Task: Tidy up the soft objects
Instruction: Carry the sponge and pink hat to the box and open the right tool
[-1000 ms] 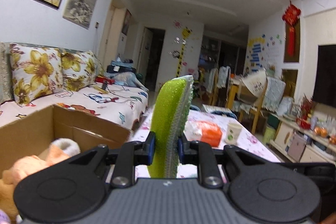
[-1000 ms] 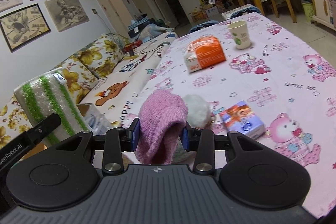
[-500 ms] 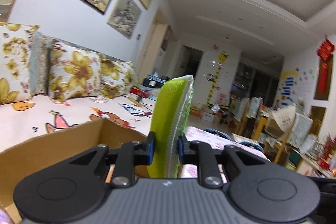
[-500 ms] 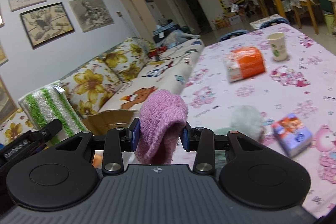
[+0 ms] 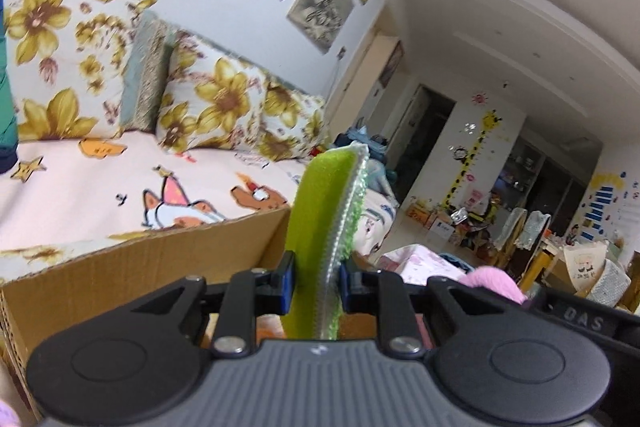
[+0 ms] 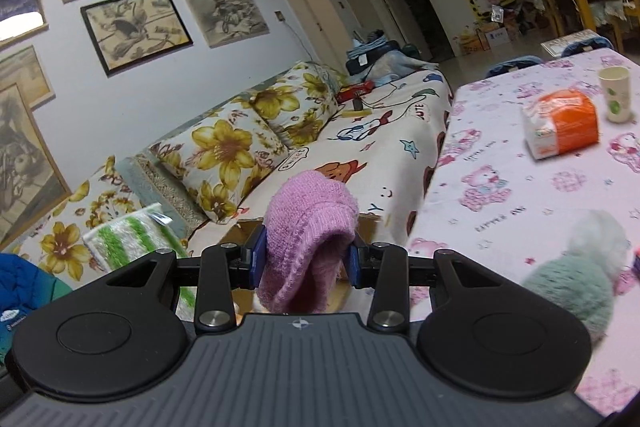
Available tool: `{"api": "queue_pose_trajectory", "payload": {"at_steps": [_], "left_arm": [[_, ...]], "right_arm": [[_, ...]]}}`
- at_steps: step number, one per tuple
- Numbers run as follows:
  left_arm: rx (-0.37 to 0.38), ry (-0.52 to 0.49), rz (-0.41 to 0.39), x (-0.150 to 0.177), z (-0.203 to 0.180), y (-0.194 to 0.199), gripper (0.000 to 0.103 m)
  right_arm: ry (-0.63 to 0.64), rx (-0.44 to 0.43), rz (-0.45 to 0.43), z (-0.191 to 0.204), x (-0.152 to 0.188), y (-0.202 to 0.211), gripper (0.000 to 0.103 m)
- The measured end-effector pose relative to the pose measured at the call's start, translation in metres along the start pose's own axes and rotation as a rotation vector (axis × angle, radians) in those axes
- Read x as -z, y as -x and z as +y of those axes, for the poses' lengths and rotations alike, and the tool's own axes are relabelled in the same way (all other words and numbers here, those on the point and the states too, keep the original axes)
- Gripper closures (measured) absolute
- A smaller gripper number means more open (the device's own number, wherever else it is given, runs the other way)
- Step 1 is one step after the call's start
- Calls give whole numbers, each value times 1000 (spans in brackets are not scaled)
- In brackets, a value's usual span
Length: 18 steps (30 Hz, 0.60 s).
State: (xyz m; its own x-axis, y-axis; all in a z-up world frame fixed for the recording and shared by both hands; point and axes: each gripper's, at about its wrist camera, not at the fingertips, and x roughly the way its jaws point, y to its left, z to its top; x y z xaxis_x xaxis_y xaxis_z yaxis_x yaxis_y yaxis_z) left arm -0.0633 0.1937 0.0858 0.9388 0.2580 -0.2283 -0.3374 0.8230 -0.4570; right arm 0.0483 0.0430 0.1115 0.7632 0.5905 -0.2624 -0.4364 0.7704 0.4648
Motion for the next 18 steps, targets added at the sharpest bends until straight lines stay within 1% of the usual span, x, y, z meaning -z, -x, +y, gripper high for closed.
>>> {"api": "queue_pose_trajectory", "payload": {"at_steps": [4, 7, 9, 10, 11, 12, 13, 14, 16, 18], "left_arm": [[-17, 27, 35, 0, 10, -5, 82], [-21, 42, 52, 0, 15, -7, 82], [-19, 38, 55, 0, 14, -6, 75], [-22, 30, 54, 0, 13, -6, 69], [-24, 25, 49, 0, 12, -5, 62], [-26, 19, 43, 0, 11, -5, 58], [-30, 8, 33, -1, 9, -3, 50], [-29, -6, 18, 0, 7, -1, 42], [-18, -33, -6, -1, 4, 1, 37], [-2, -57, -25, -1, 1, 4, 36]], "right_arm": [[10, -5, 43, 1, 6, -14, 53], [15, 6, 71, -2, 11, -17, 47], [22, 28, 70, -3, 12, -15, 31], [24, 40, 63, -2, 13, -16, 17], [24, 50, 53, -3, 12, -12, 12], [24, 56, 47, -3, 10, -10, 12], [25, 57, 38, -3, 9, -6, 10], [29, 61, 26, -3, 7, -2, 6], [45, 74, -2, 2, 6, 6, 3], [63, 87, -23, 4, 4, 16, 2]]}}
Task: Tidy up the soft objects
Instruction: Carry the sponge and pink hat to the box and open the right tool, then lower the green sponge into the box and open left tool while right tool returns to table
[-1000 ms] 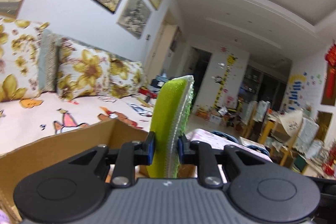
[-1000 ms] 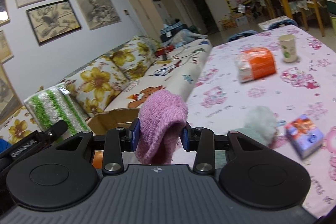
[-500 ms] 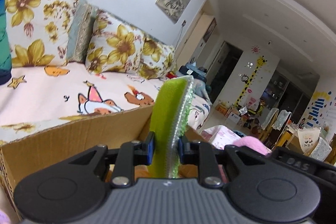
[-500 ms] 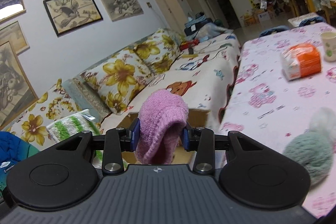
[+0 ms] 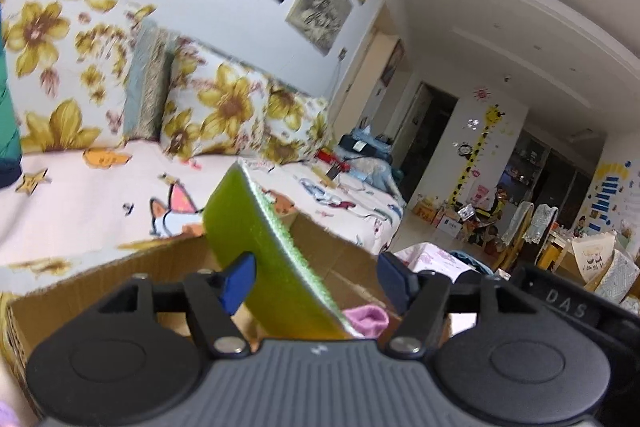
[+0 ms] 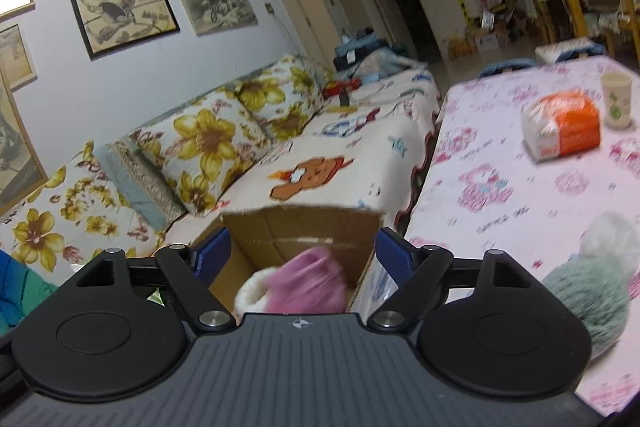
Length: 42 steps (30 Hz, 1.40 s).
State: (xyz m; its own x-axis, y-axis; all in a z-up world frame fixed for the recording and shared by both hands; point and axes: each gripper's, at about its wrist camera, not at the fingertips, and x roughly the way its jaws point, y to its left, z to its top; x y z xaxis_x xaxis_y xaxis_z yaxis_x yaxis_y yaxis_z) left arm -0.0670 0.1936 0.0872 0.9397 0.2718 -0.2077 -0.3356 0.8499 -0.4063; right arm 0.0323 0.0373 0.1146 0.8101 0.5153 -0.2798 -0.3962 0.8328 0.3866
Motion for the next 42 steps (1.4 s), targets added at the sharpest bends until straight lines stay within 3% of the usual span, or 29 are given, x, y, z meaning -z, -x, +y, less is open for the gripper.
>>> {"api": "queue_pose_trajectory", "payload": {"at_steps": [5, 7, 10, 15, 26, 42], "left_arm": [[52, -57, -56, 0, -11, 8, 31], [125, -93, -78, 2, -17, 12, 26], [224, -143, -33, 8, -29, 10, 24], [230, -182, -13, 13, -36, 8, 24], [174, -255, -39, 17, -48, 9, 13], [207, -352, -72, 31, -74, 18, 12]], "right_arm": [[23, 42, -46, 0, -3, 19, 1], [15, 59, -66, -4, -6, 29, 0], [-7, 83, -91, -12, -10, 38, 0], [-21, 124, -116, -26, -14, 56, 0], [-60, 179, -120, -46, -13, 70, 0], [-70, 251, -125, -51, -8, 79, 0]]}}
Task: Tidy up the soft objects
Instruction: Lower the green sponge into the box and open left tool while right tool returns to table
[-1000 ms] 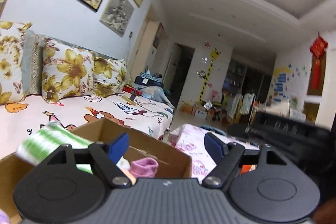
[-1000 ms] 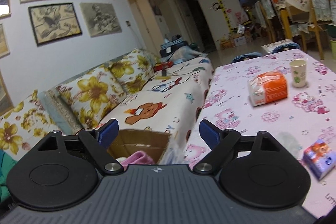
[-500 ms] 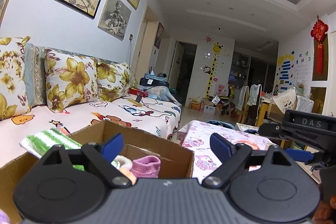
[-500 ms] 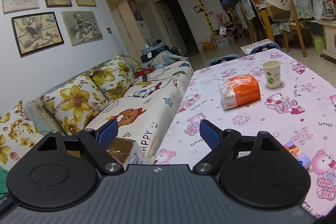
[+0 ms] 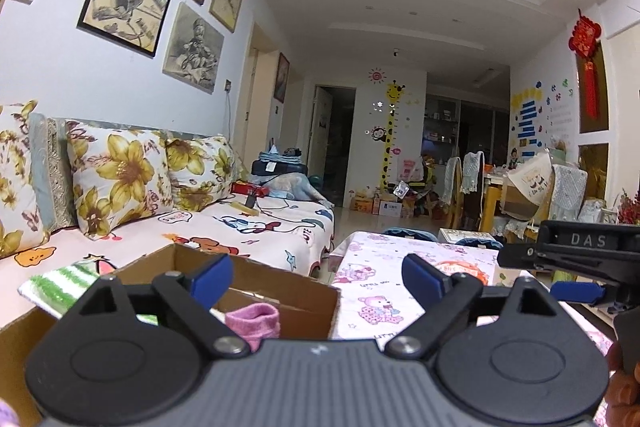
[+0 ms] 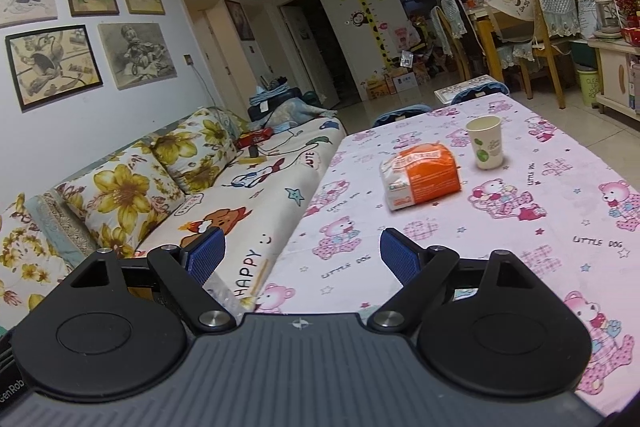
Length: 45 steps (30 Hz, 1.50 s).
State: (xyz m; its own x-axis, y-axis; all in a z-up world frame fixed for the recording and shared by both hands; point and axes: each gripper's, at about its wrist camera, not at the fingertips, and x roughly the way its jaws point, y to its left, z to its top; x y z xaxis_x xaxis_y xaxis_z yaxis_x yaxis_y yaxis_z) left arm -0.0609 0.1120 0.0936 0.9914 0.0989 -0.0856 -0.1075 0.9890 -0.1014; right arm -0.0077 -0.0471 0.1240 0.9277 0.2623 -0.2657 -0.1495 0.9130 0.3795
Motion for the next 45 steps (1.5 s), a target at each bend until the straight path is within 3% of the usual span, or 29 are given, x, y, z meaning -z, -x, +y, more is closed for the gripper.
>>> {"api": "queue_pose_trajectory", "payload": {"at_steps": [5, 10, 16, 20, 24, 37, 41, 45], "left_arm": [[-30, -16, -27, -1, -5, 7, 10], [-172, 45, -38, -7, 11, 14, 10], [-213, 231, 114, -21, 71, -7, 10], [-264, 340, 281, -14, 106, -19, 9], [-245, 409, 366, -6, 117, -19, 10], [-236, 303, 283, -17, 96, 7, 9], [-170, 323, 262, -22, 91, 20, 9], [-158, 302, 248, -29, 78, 30, 10]], "right_arm": [[-8, 8, -6, -1, -1, 1, 0], [-18, 4, -5, 4, -1, -2, 0], [-18, -2, -8, 6, 5, -5, 0], [-15, 2, 9, 8, 8, -10, 0], [-19, 4, 10, 9, 9, -11, 0], [-31, -3, -20, -2, 2, 2, 0], [-40, -11, -34, -7, -2, 8, 0], [-54, -17, -46, -14, -6, 14, 0]]}}
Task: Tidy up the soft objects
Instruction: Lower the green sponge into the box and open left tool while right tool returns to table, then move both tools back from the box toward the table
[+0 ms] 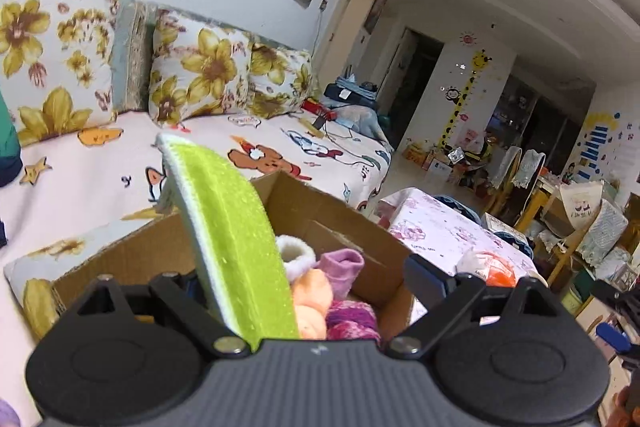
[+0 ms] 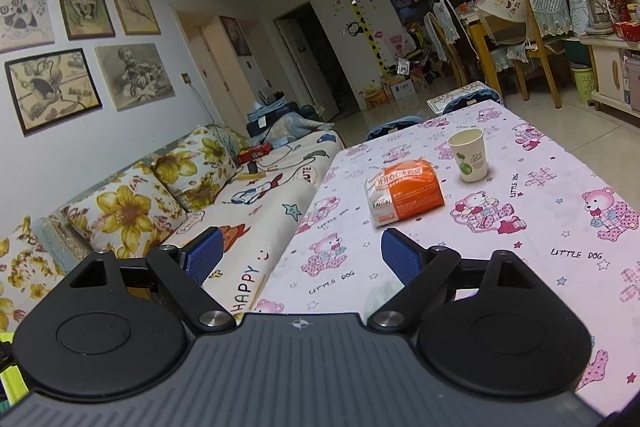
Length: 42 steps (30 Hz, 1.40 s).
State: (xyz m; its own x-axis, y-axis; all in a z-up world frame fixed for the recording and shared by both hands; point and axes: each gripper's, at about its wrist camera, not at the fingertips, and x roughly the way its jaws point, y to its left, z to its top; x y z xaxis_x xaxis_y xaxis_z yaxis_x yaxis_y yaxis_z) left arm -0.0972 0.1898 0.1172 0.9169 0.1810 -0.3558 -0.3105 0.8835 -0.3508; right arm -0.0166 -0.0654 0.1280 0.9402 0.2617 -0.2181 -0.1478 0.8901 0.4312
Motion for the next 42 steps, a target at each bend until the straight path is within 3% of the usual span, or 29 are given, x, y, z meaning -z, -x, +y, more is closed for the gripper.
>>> {"api": "queue_pose_trajectory", "payload": {"at_steps": [7, 10, 15, 23, 31, 42], "left_arm": [[-160, -200, -88, -1, -18, 14, 4], [-208, -297, -84, -1, -27, 4, 4], [-236, -319, -126, -6, -32, 5, 4], [-355, -353, -256, -9, -38, 17, 3], [-347, -323, -281, -14, -35, 24, 3], [-191, -403, -314, 14, -84, 26, 2]], "right_arm": [[-28, -19, -25, -10, -10, 13, 0], [-33, -27, -33, -14, -14, 17, 0], [-27, -26, -53, -20, -18, 26, 0], [-46, -16, -67, -30, -21, 31, 0], [-58, 12, -43, -30, -16, 27, 0], [-69, 107, -3, -46, -12, 18, 0]]}}
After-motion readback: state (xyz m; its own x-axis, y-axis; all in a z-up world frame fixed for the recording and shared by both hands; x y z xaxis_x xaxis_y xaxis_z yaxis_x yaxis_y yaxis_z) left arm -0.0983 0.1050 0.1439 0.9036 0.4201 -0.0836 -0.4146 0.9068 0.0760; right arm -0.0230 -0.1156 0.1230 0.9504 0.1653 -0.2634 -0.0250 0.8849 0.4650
